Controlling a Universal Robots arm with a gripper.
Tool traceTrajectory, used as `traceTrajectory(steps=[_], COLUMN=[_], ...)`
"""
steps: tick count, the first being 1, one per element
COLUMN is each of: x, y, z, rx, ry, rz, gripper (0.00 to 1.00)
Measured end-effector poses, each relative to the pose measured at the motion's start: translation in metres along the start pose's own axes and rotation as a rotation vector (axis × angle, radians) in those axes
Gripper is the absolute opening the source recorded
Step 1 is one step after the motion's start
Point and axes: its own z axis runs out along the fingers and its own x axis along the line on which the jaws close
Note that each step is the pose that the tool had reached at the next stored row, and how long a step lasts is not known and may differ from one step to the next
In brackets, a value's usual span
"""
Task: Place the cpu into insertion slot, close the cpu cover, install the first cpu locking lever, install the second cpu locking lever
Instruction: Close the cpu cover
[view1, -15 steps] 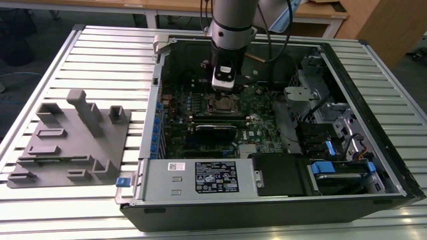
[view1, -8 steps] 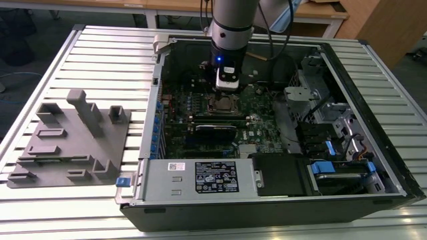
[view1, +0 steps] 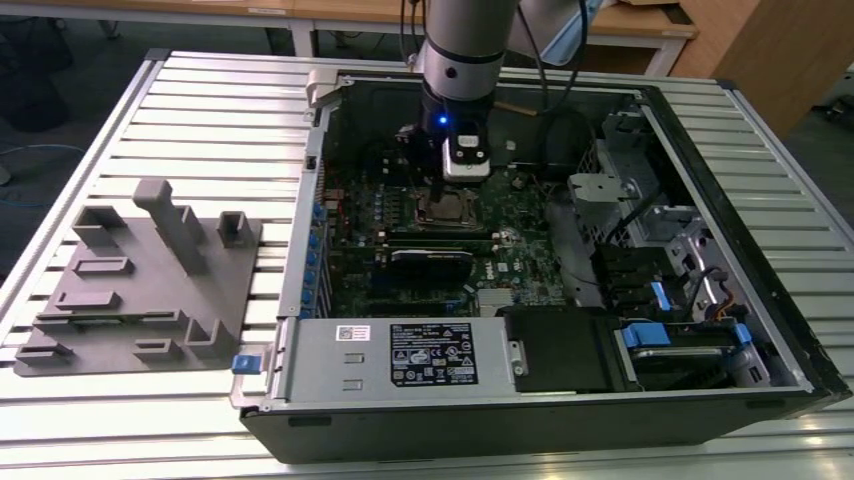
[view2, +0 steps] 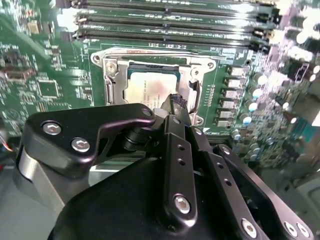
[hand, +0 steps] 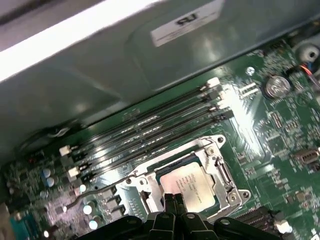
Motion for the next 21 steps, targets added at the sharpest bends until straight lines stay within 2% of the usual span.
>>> traceTrajectory(steps=[7,16,21], x=[0.0000,0.0000,0.0000], y=[-0.0001,0.0000,0.0000], z=[0.0009,0.0009,0.0010], rx=[0.0042,0.0042,0.0033], ry=[0.0035,0.0036,0.0023], rz=[-0.125,-0.130,-0.166], gripper=[0.11,0.11,0.11])
